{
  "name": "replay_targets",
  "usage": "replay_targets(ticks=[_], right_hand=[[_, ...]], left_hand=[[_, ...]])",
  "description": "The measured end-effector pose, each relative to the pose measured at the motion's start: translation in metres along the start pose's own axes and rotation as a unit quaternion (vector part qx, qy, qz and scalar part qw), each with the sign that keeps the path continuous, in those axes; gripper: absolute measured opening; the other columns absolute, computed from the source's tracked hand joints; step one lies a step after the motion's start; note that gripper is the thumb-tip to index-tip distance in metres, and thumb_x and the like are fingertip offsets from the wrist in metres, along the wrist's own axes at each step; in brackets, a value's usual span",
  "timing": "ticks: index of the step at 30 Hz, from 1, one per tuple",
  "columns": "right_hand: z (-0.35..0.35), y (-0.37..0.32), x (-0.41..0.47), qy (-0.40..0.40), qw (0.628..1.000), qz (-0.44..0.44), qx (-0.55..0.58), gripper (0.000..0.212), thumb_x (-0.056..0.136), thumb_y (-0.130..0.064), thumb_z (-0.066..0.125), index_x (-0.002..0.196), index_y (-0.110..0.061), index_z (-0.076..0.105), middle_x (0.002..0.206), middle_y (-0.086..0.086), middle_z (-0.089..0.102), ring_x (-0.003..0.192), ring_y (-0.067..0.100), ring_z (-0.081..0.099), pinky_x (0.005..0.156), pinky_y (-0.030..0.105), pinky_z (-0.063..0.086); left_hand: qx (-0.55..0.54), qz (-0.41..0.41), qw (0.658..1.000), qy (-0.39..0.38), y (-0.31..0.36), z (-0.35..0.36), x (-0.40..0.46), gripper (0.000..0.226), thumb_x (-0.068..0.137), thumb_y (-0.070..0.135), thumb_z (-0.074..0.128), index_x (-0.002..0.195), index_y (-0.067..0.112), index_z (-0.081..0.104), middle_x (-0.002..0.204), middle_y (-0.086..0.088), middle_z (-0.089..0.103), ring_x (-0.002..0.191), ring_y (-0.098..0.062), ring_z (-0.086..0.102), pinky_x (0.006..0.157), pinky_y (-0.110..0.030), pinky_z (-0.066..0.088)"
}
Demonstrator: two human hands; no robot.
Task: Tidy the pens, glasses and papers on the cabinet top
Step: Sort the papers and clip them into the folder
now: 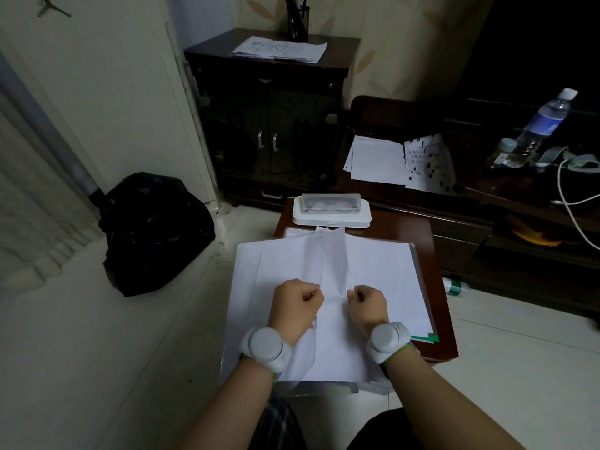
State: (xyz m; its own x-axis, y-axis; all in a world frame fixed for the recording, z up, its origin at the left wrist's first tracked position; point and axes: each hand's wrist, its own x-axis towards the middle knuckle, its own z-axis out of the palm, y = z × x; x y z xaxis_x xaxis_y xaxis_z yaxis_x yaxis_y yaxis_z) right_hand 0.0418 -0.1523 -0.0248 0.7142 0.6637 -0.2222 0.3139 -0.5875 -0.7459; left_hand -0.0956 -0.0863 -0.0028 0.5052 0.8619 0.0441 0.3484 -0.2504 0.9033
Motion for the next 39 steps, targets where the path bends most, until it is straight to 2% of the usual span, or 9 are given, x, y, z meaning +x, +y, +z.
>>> replay_targets(ticks=[4, 8, 12, 18, 21, 25, 30, 35, 39], right_hand=[[-0.005, 0.006, 0.001, 0.012, 1.0, 0.006, -0.008, 0.044, 0.091, -0.008, 0.05, 0.052, -0.014, 0.031, 0.052, 0.001, 0.033, 0.068, 0.023, 0.029, 0.046, 0.013, 0.031], [-0.006, 0.008, 0.002, 0.004, 1.0, 0.011, -0.002, 0.042, 0.091, -0.008, 0.051, 0.053, -0.013, 0.036, 0.053, 0.002, 0.037, 0.068, 0.023, 0.033, 0.051, 0.027, 0.024], [0.002, 0.002, 0.001, -0.004, 1.0, -0.004, 0.02, 0.026, 0.09, -0.009, 0.053, 0.065, 0.0, 0.052, 0.063, 0.009, 0.045, 0.069, 0.022, 0.037, 0.06, 0.026, 0.029], [0.011, -0.001, 0.004, -0.009, 0.999, -0.003, 0.035, 0.028, 0.09, -0.013, 0.054, 0.071, 0.008, 0.058, 0.067, 0.011, 0.048, 0.07, 0.021, 0.039, 0.063, 0.024, 0.032], [0.014, -0.003, 0.004, -0.013, 1.0, -0.013, 0.025, 0.041, 0.091, -0.014, 0.054, 0.052, -0.008, 0.041, 0.054, 0.004, 0.037, 0.065, 0.021, 0.031, 0.053, 0.026, 0.029], [0.019, -0.006, 0.005, -0.012, 1.0, -0.008, 0.014, 0.048, 0.09, -0.014, 0.054, 0.049, -0.016, 0.029, 0.05, 0.001, 0.029, 0.063, 0.022, 0.027, 0.055, 0.028, 0.027], [0.026, -0.008, 0.003, -0.013, 1.0, 0.016, 0.015, 0.046, 0.09, -0.019, 0.054, 0.049, -0.017, 0.035, 0.049, -0.002, 0.037, 0.064, 0.023, 0.037, 0.062, 0.023, 0.031], [0.032, -0.006, 0.003, -0.022, 0.999, 0.032, 0.007, 0.042, 0.09, -0.023, 0.052, 0.051, -0.021, 0.036, 0.053, -0.009, 0.039, 0.069, 0.021, 0.039, 0.066, 0.024, 0.033], [0.035, -0.008, 0.001, -0.038, 0.999, 0.038, -0.003, 0.033, 0.089, -0.025, 0.05, 0.058, -0.016, 0.043, 0.058, -0.003, 0.047, 0.068, 0.022, 0.044, 0.064, 0.025, 0.035]], left_hand=[[0.003, 0.007, 1.0, 0.008, 0.001, -0.003, 0.0, 0.027, 0.081, 0.004, 0.055, 0.063, -0.016, 0.055, 0.052, -0.029, 0.053, 0.045, -0.02, 0.047, 0.05, -0.035, 0.051], [0.0, 0.008, 1.0, 0.001, 0.004, -0.004, -0.001, 0.031, 0.079, 0.009, 0.053, 0.058, -0.014, 0.053, 0.052, -0.03, 0.049, 0.043, -0.022, 0.048, 0.043, -0.04, 0.05], [-0.015, -0.003, 1.0, -0.016, 0.01, -0.001, -0.005, 0.03, 0.081, 0.005, 0.054, 0.057, -0.013, 0.053, 0.052, -0.032, 0.046, 0.038, -0.016, 0.048, 0.039, -0.038, 0.05], [-0.01, -0.006, 1.0, -0.021, 0.01, -0.001, -0.007, 0.031, 0.083, 0.004, 0.055, 0.058, -0.014, 0.051, 0.049, -0.03, 0.046, 0.036, -0.018, 0.05, 0.04, -0.038, 0.048], [-0.008, -0.004, 1.0, -0.023, 0.011, 0.0, -0.009, 0.03, 0.082, 0.003, 0.055, 0.057, -0.014, 0.048, 0.046, -0.022, 0.043, 0.036, -0.021, 0.05, 0.04, -0.033, 0.047], [-0.014, -0.002, 0.999, -0.033, 0.012, 0.002, -0.01, 0.032, 0.082, 0.0, 0.053, 0.054, -0.012, 0.044, 0.043, -0.015, 0.042, 0.034, -0.016, 0.047, 0.04, -0.026, 0.045], [-0.024, 0.001, 0.999, -0.037, 0.013, 0.002, -0.01, 0.036, 0.082, 0.0, 0.053, 0.047, -0.003, 0.043, 0.039, -0.007, 0.042, 0.033, -0.012, 0.046, 0.04, -0.022, 0.043], [-0.027, 0.0, 0.999, -0.036, 0.014, 0.001, -0.009, 0.044, 0.082, 0.001, 0.053, 0.041, 0.012, 0.043, 0.037, -0.003, 0.042, 0.035, -0.02, 0.046, 0.039, -0.021, 0.041], [-0.021, 0.005, 0.999, -0.036, 0.014, 0.001, -0.009, 0.056, 0.081, 0.0, 0.053, 0.033, 0.027, 0.045, 0.035, 0.001, 0.042, 0.033, -0.018, 0.046, 0.039, -0.019, 0.04]])
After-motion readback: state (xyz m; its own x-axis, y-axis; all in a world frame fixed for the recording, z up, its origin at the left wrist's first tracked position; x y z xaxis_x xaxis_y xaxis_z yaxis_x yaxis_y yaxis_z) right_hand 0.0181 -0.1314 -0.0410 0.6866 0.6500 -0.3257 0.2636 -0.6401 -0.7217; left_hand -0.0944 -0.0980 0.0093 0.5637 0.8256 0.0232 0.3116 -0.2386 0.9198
